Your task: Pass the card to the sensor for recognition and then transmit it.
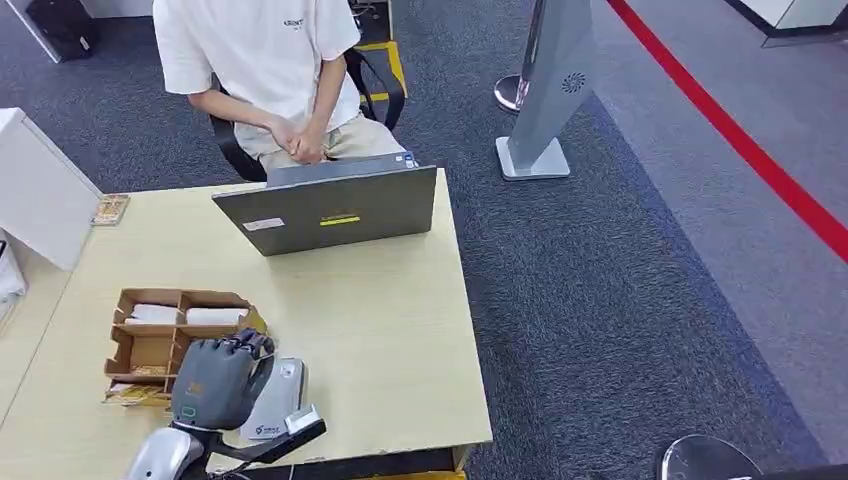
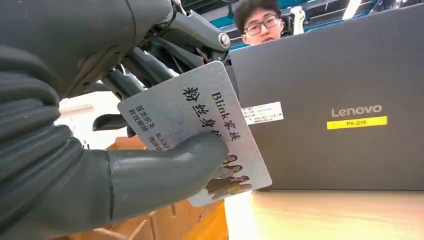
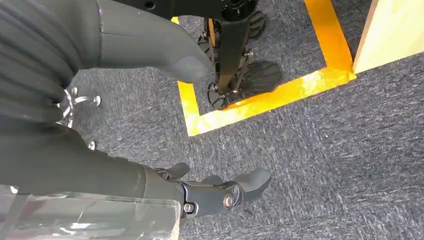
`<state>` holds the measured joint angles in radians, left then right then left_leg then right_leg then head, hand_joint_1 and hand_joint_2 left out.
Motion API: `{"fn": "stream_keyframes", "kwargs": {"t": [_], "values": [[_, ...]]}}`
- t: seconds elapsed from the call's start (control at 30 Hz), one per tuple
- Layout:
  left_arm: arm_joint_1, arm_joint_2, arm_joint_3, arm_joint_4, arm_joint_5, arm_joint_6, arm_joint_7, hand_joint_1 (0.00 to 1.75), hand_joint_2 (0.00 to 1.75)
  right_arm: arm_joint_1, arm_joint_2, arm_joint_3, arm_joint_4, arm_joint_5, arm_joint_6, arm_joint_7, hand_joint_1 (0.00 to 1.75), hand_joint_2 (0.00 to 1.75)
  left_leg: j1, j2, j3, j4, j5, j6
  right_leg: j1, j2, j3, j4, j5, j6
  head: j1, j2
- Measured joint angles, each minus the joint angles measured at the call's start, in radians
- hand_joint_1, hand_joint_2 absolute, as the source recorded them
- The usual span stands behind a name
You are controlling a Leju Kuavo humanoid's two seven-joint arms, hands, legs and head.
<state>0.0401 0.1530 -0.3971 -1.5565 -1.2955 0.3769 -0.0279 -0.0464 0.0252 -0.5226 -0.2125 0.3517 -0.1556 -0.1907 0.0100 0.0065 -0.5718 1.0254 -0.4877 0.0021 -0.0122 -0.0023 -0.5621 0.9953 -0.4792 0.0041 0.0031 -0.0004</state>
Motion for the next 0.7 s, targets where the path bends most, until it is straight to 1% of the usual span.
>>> {"fn": "stream_keyframes", "kwargs": {"t": [0.13, 0.27, 0.37, 0.53, 0.7], "values": [[0.065, 0.024, 0.0, -0.07, -0.013, 0.0, 0.023, 1.75, 1.75, 0.001, 0.0, -0.013, 0.0, 0.001, -0.001, 0.0, 0.0, 1.75, 0.0, 0.0, 0.0, 0.0, -0.001, 0.0, 0.0, 0.0, 0.0, 0.0, -0.001, 0.001, 0.0, 0.0], [0.103, 0.044, 0.0, -0.106, -0.008, -0.016, 0.065, 1.75, 1.75, 0.001, 0.0, -0.022, 0.0, 0.011, 0.002, 0.0, 0.0, 1.75, 0.0, -0.001, 0.0, 0.0, -0.001, 0.0, 0.0, -0.001, 0.0, 0.0, -0.001, 0.001, 0.0, 0.0], [0.121, 0.051, 0.0, -0.108, 0.0, -0.036, 0.1, 1.75, 1.75, 0.001, 0.0, -0.033, 0.0, 0.023, 0.005, 0.002, 0.0, 1.75, 0.0, -0.001, 0.0, 0.0, -0.001, 0.0, 0.0, -0.001, 0.0, 0.0, -0.001, 0.001, 0.0, 0.0], [0.132, 0.052, 0.004, -0.103, 0.014, -0.043, 0.134, 1.75, 1.75, 0.001, 0.0, -0.036, 0.0, 0.038, 0.006, 0.005, 0.0, 1.75, 0.0, -0.001, 0.0, 0.0, -0.001, 0.0, 0.0, -0.001, 0.0, 0.0, -0.001, 0.001, 0.0, 0.0], [0.134, 0.051, 0.01, -0.093, 0.018, -0.046, 0.145, 1.75, 1.75, 0.001, 0.0, -0.04, 0.0, 0.043, 0.006, 0.006, 0.0, 1.75, 0.0, -0.001, 0.0, 0.0, -0.001, 0.0, 0.0, -0.001, 0.0, 0.0, -0.001, 0.001, 0.0, 0.0]]}}
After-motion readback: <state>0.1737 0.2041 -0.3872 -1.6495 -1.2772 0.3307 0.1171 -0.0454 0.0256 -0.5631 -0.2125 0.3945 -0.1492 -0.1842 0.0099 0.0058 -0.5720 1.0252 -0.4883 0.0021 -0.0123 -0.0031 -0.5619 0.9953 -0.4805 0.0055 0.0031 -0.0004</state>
